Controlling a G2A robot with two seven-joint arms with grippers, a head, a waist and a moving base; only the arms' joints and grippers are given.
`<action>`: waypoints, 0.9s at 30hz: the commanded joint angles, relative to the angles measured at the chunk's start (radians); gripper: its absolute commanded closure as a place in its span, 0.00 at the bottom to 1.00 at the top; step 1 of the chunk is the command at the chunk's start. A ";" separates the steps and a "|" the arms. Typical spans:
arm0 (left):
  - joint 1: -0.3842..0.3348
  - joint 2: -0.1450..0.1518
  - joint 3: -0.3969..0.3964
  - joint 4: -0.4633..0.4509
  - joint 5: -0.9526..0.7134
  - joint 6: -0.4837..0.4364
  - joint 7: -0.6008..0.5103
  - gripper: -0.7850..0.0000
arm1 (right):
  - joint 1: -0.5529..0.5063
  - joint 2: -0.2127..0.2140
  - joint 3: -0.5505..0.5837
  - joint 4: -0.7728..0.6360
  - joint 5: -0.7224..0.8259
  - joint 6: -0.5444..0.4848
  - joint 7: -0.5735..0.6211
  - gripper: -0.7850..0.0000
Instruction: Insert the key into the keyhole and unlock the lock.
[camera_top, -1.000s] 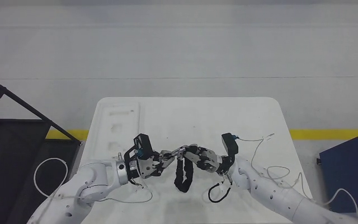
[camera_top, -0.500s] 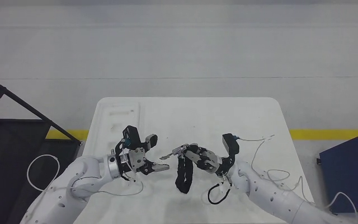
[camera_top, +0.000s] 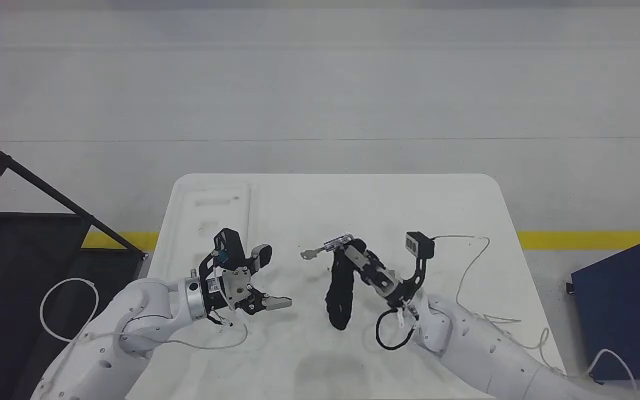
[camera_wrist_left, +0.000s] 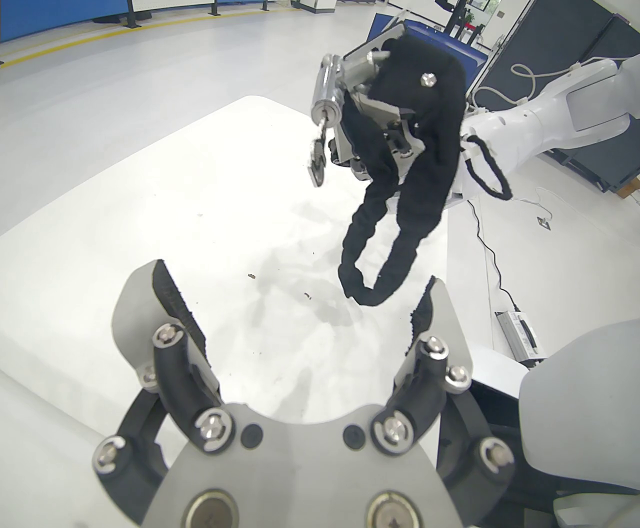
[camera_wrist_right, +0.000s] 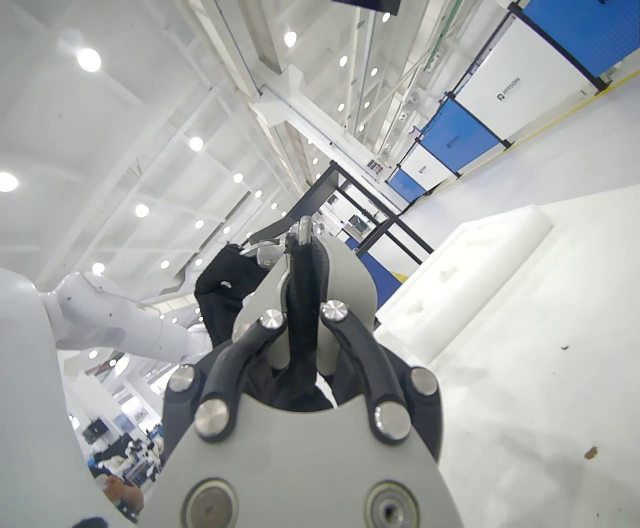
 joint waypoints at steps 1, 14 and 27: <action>0.000 0.000 0.000 0.000 0.000 0.000 0.000 0.00 | -0.007 -0.005 0.007 0.011 0.043 0.000 0.009 1.00; -0.023 -0.004 0.035 0.032 -0.186 -0.028 -0.061 0.00 | -0.007 -0.005 0.007 0.011 0.043 0.000 0.009 1.00; -0.289 -0.044 0.204 0.117 -0.537 0.025 -0.319 0.00 | -0.007 -0.005 0.007 0.011 0.043 0.000 0.009 1.00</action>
